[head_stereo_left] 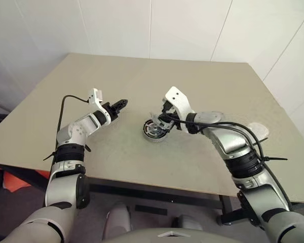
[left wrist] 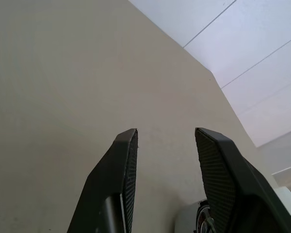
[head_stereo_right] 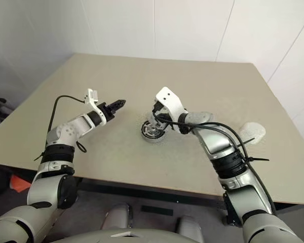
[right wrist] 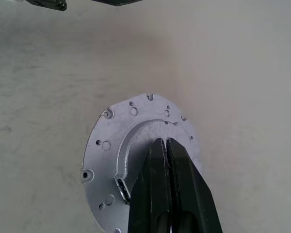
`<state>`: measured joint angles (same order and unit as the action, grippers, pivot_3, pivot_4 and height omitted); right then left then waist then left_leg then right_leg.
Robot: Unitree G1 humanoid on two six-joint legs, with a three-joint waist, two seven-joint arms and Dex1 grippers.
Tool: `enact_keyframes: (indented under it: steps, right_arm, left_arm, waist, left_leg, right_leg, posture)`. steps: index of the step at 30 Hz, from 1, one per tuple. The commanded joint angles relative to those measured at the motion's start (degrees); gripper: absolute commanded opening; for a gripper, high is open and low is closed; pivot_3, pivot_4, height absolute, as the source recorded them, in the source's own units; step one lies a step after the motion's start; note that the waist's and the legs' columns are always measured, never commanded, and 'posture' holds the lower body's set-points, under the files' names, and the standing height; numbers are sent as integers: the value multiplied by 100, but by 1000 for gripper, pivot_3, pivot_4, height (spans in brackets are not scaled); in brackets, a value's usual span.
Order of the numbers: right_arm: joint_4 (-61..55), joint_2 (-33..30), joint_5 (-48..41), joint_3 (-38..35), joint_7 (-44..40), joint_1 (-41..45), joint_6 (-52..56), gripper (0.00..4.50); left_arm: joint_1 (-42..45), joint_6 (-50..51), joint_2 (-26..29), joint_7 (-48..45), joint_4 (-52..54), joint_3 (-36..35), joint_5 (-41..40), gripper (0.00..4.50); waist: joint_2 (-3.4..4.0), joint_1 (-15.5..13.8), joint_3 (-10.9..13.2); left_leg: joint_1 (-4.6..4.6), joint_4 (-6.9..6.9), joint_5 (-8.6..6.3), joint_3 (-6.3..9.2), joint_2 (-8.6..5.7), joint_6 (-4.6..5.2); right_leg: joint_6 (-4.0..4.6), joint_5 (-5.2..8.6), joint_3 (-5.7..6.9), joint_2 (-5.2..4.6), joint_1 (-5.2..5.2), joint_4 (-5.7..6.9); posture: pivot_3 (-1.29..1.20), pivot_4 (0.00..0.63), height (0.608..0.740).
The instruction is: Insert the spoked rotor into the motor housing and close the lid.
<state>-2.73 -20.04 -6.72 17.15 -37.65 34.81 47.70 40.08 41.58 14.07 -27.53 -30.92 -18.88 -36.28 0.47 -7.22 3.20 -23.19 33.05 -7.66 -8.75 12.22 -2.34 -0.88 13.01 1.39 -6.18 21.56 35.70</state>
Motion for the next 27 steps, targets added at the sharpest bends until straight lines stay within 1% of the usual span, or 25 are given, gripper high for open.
enact_keyframes:
  steps: [1, 6, 10, 12, 16, 21, 23, 25, 27]
  right_arm:
    - [490, 290, 33, 48, 209, -92, -72, 18]
    - [1061, 677, -57, -52, 332, -276, -148, 18]
    - [1016, 727, -38, -163, 339, -392, -465, 18]
    - [858, 708, -23, -290, 394, -418, -795, 18]
    - [402, 502, -285, -657, 118, -402, -1215, 18]
    - [409, 22, -103, -583, -212, -583, -2076, 18]
    - [414, -7, -245, -649, -339, -652, -2195, 18]
    - [377, 115, -547, -801, -454, -722, -2101, 18]
    - [406, 135, -594, -792, -555, -793, -2190, 398]
  left_arm:
    - [173, -94, 76, 10, 120, -145, -55, 1984]
    - [161, -36, 55, -2, 235, -124, -50, 1984]
    - [62, 42, 20, -151, 401, 83, 4, 1984]
    - [24, 74, 27, -242, 474, 207, 39, 1984]
    - [-81, -104, 235, -757, 653, 759, 397, 1984]
    - [-210, -509, 546, -1307, 715, 1382, 939, 1984]
    - [-242, -671, 645, -1464, 701, 1558, 1126, 1984]
    - [-254, -819, 703, -1565, 672, 1680, 1280, 1984]
    - [-273, -986, 751, -1672, 683, 1808, 1435, 1984]
  waist:
    - [0, 3, 0]
    - [-3, 4, -5]
    - [-9, 2, -10]
    - [-9, -2, -10]
    - [-8, -5, -8]
    - [-7, -2, -8]
    - [-7, 1, -8]
    - [-7, 8, -8]
    - [-7, 10, -8]
  left_leg:
    - [-1, -2, 1, 0, 0, -1]
    - [13, -3, 0, 1, -2, -1]
    - [39, -6, -1, 4, -3, -1]
    - [45, -11, -1, 4, -4, -1]
    - [39, -22, -1, 4, -6, -1]
    - [15, -25, 1, 4, -2, -4]
    - [9, -26, 1, 4, -2, -3]
    - [1, -26, 0, 2, -2, -2]
    - [0, -27, -2, 1, -2, 2]
  right_leg:
    - [0, 0, 0, 0, 0, -1]
    - [-1, 0, -1, -2, -15, -3]
    - [-2, 1, -2, -3, -40, -5]
    - [-3, 2, -3, -3, -44, -6]
    - [-4, 2, -3, -4, -36, -7]
    - [-3, 2, 0, 0, -15, -17]
    - [-3, 2, 2, 1, -13, -25]
    - [-2, 2, 1, 1, -2, -26]
    - [0, 3, 1, 1, -1, -27]
  posture:
    - [0, 0, 740]
    - [0, 0, 740]
    - [0, 0, 740]
    - [0, 0, 740]
    - [0, 0, 740]
    - [0, 0, 740]
    - [0, 0, 740]
    - [0, 0, 740]
    - [0, 0, 740]
